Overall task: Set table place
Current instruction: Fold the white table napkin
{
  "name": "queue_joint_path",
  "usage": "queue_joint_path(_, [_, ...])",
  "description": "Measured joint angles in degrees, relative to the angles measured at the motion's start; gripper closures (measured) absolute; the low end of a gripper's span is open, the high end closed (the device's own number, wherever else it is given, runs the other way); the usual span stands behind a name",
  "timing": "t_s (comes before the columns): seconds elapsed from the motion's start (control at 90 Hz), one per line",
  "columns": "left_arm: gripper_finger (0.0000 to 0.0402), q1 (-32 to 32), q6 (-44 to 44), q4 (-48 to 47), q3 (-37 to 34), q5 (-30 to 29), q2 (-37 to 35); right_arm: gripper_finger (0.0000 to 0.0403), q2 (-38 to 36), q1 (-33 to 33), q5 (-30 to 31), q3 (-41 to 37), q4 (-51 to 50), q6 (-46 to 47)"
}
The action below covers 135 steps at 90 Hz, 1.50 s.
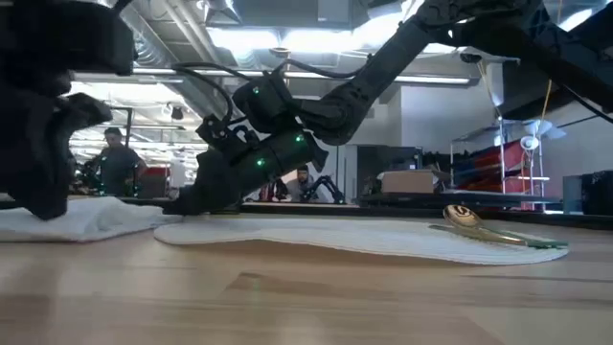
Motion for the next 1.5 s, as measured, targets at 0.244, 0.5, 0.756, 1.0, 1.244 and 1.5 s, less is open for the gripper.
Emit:
queue_joint_path(0.244, [0.0401,-0.02,1.19,4.30,-2.11,0.38,0.00,0.0403,0.02,0.00,0.02,0.00,0.04,0.00])
queue_joint_path(0.5, [0.0402,-0.02,-1.17,4.68,-3.92,1.67,-0.13,0.0403,0.02,0.00,0.61,0.00,0.03,-0.27])
queue_joint_path(0.756, [0.0402,0.04,0.69,6.86,-3.69,2.45,-0.09,0.0403,0.02,0.00,0.70,0.00,0.02,-0.31])
queue_joint_path(1.0, [0.0402,0.05,4.71,-0.50,2.79,2.79,-0.11,0.0403,0.02,0.00,0.85,0.00,0.00,-0.35])
queue_joint_path(1.244, [0.0402,2.63,1.10,-30.97,11.14,-4.51,-0.17,0.0403,0.02,0.02,0.85,0.00,0.13,-1.44])
queue_joint_path(1.5, [0.0402,8.57,-4.46,-45.28,10.78,-10.44,-2.36,0.0403,0.02,-0.01,-0.17,-0.07,2.36,-1.97])
